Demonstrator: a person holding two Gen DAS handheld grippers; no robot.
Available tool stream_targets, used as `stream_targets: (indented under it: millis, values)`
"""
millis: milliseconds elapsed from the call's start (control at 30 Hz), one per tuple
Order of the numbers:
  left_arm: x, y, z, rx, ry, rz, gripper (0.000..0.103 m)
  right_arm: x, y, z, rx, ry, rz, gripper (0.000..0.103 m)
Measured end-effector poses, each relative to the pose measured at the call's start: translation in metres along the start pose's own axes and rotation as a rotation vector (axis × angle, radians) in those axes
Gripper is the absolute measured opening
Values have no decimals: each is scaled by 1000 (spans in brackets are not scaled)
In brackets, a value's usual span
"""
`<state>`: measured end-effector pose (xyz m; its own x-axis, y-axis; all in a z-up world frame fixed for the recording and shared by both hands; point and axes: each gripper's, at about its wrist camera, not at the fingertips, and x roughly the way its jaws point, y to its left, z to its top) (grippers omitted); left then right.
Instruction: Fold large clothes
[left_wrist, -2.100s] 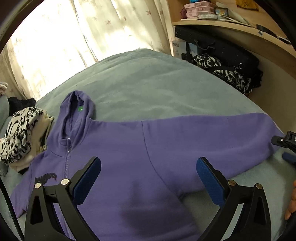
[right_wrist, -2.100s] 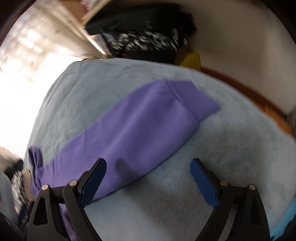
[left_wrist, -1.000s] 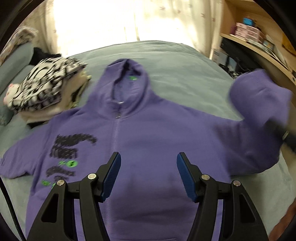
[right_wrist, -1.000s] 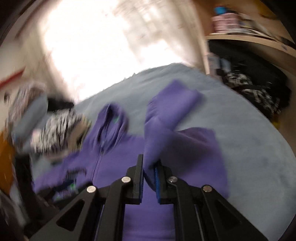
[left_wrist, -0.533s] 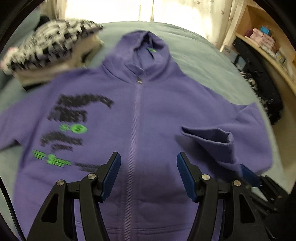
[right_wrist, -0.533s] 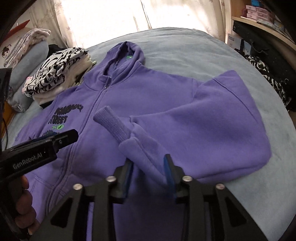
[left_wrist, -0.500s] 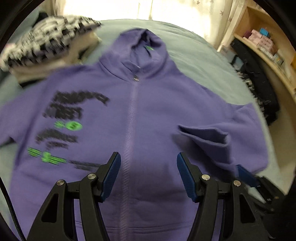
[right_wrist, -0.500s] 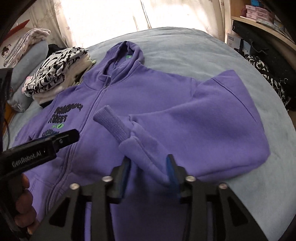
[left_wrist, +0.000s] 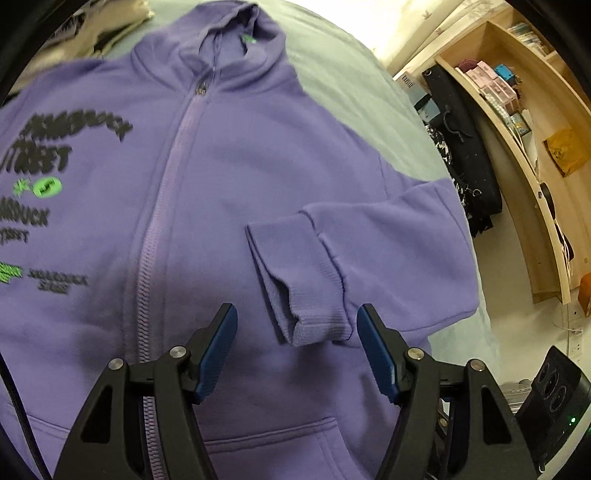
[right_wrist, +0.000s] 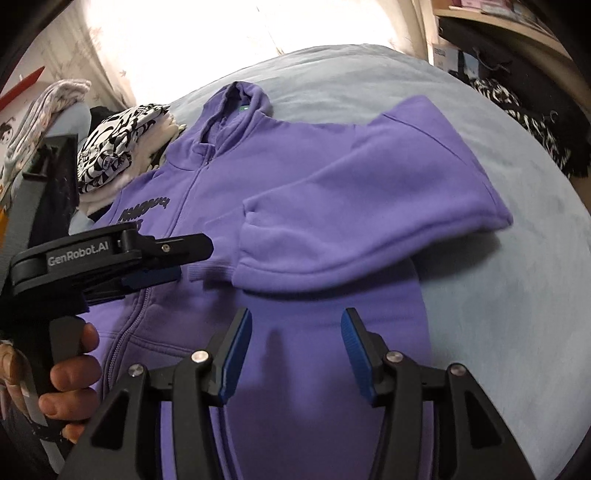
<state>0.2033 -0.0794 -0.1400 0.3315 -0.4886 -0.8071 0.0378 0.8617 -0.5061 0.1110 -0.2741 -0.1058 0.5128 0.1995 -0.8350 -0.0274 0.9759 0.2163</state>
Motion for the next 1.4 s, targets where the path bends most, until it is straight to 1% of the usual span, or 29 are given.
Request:
stream_targets:
  millis: [167,267,367,400,433,467,500,567,633,667,700,733,767,800,867,900,933,1000,1033,1067,1133,1167,1200,1233,1267,1300,1333,1367,1400]
  values:
    - [17,-1,-1,-16,19,-27,66,11,-8,-8,41,37,-2,51]
    - [26,-3,3,-21,30,-37,66,15,-10,-12,49,37,-3,51]
    - [29,-6,7,-15,21,-41,64,16,-8,-14,34,33,-21,51]
    - [29,-9,8,-7,16,-47,49,17,-6,-15,25,31,-29,51]
    - [31,-13,9,2,18,-46,36,17,-6,-16,19,27,-34,51]
    - [37,-19,11,12,38,-48,16,17,-5,-17,12,20,-40,51]
    - [40,-23,13,17,50,-47,13,17,-5,-18,11,16,-42,51]
    - [40,-41,17,63,20,8,11,16,-6,-20,14,7,-46,51]
    - [26,-69,23,169,-56,46,10,15,-7,-21,22,2,-43,51]
    - [18,-78,26,203,-87,52,10,15,-8,-21,26,-1,-40,51]
    - [5,-90,31,251,-137,62,10,14,-9,-21,28,-3,-38,51]
    - [-13,-104,37,303,-210,84,10,14,-10,-21,31,-5,-33,51]
    - [-24,-110,41,328,-252,97,10,14,-9,-20,32,-6,-30,51]
    - [-41,-117,48,360,-312,112,10,14,-11,-21,35,-8,-26,51]
    - [-70,-118,61,399,-406,141,10,14,-13,-21,43,-9,-18,51]
    - [-82,-113,63,408,-438,164,10,14,-13,-21,47,-8,-16,51]
    - [-92,-107,69,415,-478,210,10,15,-13,-20,47,-4,-16,51]
    - [-101,-92,77,409,-504,276,10,17,-12,-19,37,-2,-26,51]
    - [-102,-80,81,396,-504,308,10,17,-11,-20,29,-3,-33,51]
    - [-99,-61,87,370,-490,356,10,17,-10,-20,20,-2,-41,51]
    - [-90,-24,90,330,-456,424,10,18,-5,-20,2,0,-57,52]
    - [-80,-6,91,311,-428,451,10,19,-3,-20,-7,3,-58,55]
    - [-68,13,93,292,-382,470,15,20,-2,-20,-15,6,-56,57]
    - [-59,28,92,276,-343,479,17,21,-1,-19,-22,9,-54,60]
    - [-45,50,92,239,-268,469,23,21,0,-19,-28,14,-52,62]
    - [-38,62,91,209,-224,448,28,22,1,-18,-33,17,-52,63]
    - [-32,78,91,161,-188,425,31,21,1,-18,-38,22,-52,63]
    - [-31,83,89,136,-182,412,37,21,2,-17,-40,27,-51,63]
    - [-34,93,90,99,-183,370,45,20,2,-15,-42,37,-45,63]
